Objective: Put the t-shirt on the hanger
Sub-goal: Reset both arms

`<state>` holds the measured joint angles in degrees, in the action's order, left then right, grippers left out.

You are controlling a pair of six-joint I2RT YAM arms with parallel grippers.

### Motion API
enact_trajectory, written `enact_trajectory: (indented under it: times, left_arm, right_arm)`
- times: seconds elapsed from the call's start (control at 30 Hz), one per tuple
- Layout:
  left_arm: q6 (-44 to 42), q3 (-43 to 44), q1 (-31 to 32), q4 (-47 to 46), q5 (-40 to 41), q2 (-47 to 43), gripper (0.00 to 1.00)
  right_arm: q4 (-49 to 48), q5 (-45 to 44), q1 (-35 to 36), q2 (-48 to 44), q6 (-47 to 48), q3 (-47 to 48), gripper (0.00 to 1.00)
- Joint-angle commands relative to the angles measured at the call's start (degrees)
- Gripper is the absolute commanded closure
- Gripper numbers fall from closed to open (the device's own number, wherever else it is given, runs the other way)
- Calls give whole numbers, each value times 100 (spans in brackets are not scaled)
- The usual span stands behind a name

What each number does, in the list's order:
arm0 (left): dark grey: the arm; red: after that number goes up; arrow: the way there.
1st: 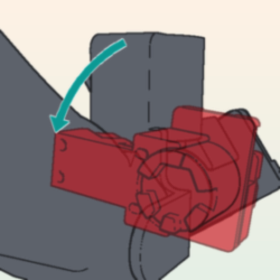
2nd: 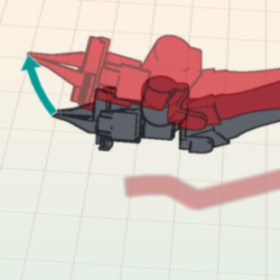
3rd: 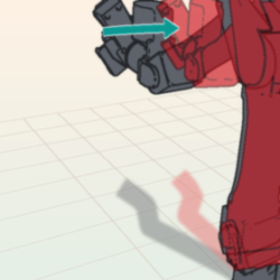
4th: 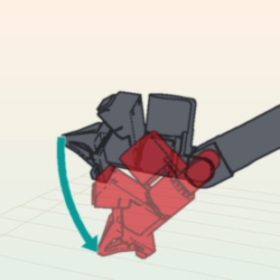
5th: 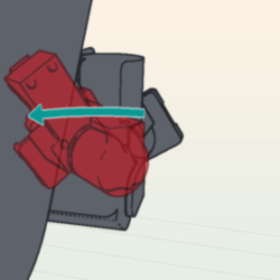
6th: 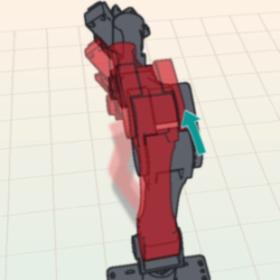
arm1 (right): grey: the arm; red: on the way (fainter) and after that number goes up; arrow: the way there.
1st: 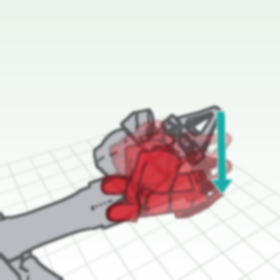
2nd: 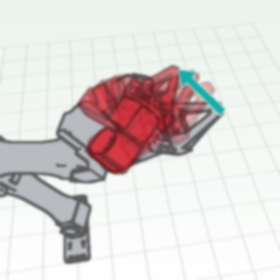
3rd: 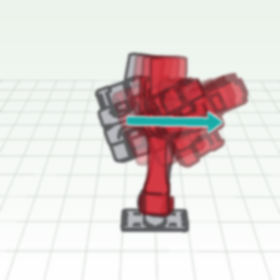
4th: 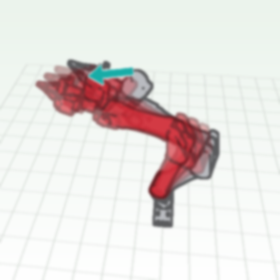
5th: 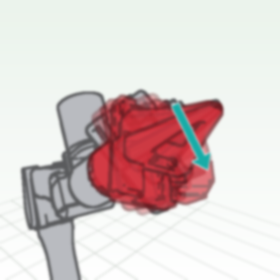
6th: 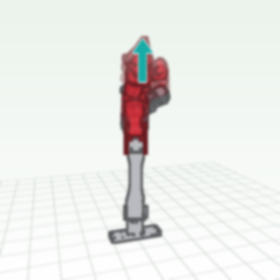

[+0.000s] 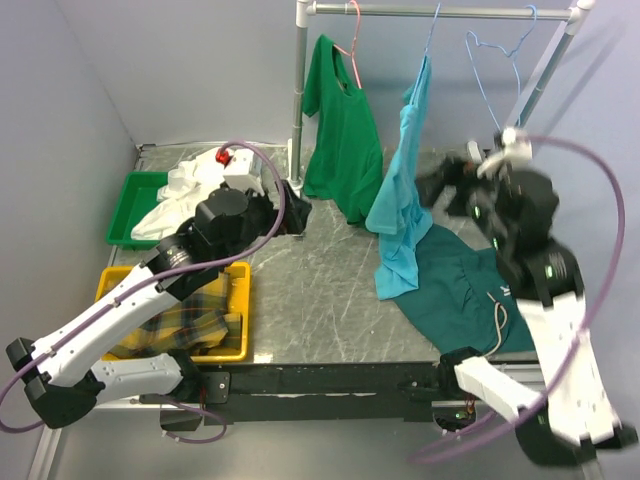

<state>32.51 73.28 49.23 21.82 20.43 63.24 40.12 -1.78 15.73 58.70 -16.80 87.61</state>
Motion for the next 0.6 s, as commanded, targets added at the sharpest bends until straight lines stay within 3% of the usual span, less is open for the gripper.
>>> enact_trajectory:
  times: [0.0, 0.13, 0.23, 0.37, 0.57]
  left_arm:
    - [343, -357, -28, 436, 392, -382, 4]
    - [562, -883, -28, 480, 436, -611, 3]
    - [677, -1270, -28, 367, 541, -831, 4]
    - [818, -1990, -28, 113, 454, -1051, 3]
    - [836, -2265, -28, 24, 313, -1200, 4]
  right_arm:
    - [-689, 337, -8, -1200, -578, -1542, 0]
    - [-1417, 574, 1, -2343, -1000, -3517, 0]
    - [-1507, 600, 9, -2889, -1141, -4302, 0]
    - [-1665, 644, 18, -3398, -1369, -5077, 0]
    - [-1885, 652, 9, -3813, -1599, -5685, 0]
